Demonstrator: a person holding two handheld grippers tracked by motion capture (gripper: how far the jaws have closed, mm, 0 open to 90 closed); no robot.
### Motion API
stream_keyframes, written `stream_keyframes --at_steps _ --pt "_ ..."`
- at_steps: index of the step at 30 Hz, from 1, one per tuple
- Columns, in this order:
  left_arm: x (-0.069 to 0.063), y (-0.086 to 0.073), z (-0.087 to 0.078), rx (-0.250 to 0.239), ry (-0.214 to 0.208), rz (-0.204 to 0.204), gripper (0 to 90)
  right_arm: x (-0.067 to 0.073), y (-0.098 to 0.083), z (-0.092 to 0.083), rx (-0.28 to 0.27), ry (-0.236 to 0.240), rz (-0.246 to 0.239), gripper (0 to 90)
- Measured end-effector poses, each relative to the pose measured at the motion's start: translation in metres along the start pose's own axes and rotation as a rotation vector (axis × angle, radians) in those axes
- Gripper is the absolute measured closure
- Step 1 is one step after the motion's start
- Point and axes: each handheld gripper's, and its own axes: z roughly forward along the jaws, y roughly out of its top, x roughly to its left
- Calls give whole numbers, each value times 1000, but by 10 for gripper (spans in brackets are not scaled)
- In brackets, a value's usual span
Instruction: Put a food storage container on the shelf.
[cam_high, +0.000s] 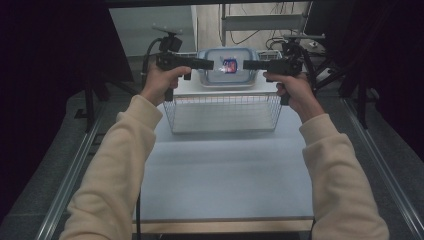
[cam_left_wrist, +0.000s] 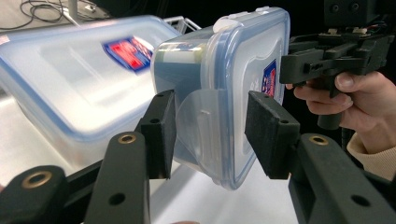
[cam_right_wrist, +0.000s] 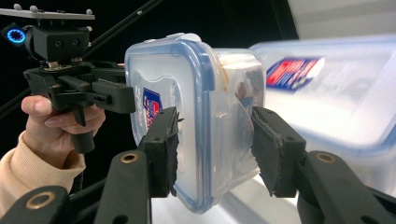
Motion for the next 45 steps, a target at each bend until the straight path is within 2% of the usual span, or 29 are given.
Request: stream_keyframes --at_steps 4,11,14,16,18,22,28,31,34,37,39,43,45 --pt "14 19 6 5 0 4 542 -11 19 7 -2 -2 13 522" --pt "40 31 23 -6 -14 -46 534 -29 44 20 13 -41 31 519" --pt "47 34 30 11 8 -68 525 -38 47 27 27 -58 57 518" --pt "50 35 33 -11 14 -81 521 -44 47 30 25 -51 87 517" --pt "53 35 34 -25 12 -105 521 -48 48 32 17 -46 96 514" --pt "56 36 40 -43 38 -144 489 -49 50 38 16 -72 105 482" --pt "64 36 48 -64 50 -195 424 -55 49 46 -5 -96 166 419" --pt "66 35 54 -63 62 -198 373 -59 48 49 -14 -109 199 375" --pt "69 34 56 -71 66 -204 294 -62 47 47 -37 -109 209 398" --pt "71 32 57 -73 50 -199 256 -61 47 44 -50 -142 194 371" --pt "69 31 56 -83 49 -196 251 -61 47 41 -63 -136 192 353" --pt "65 26 47 -108 35 -190 231 -60 41 33 -77 -166 158 330" --pt "64 25 43 -102 40 -171 208 -59 38 27 -87 -175 139 318"
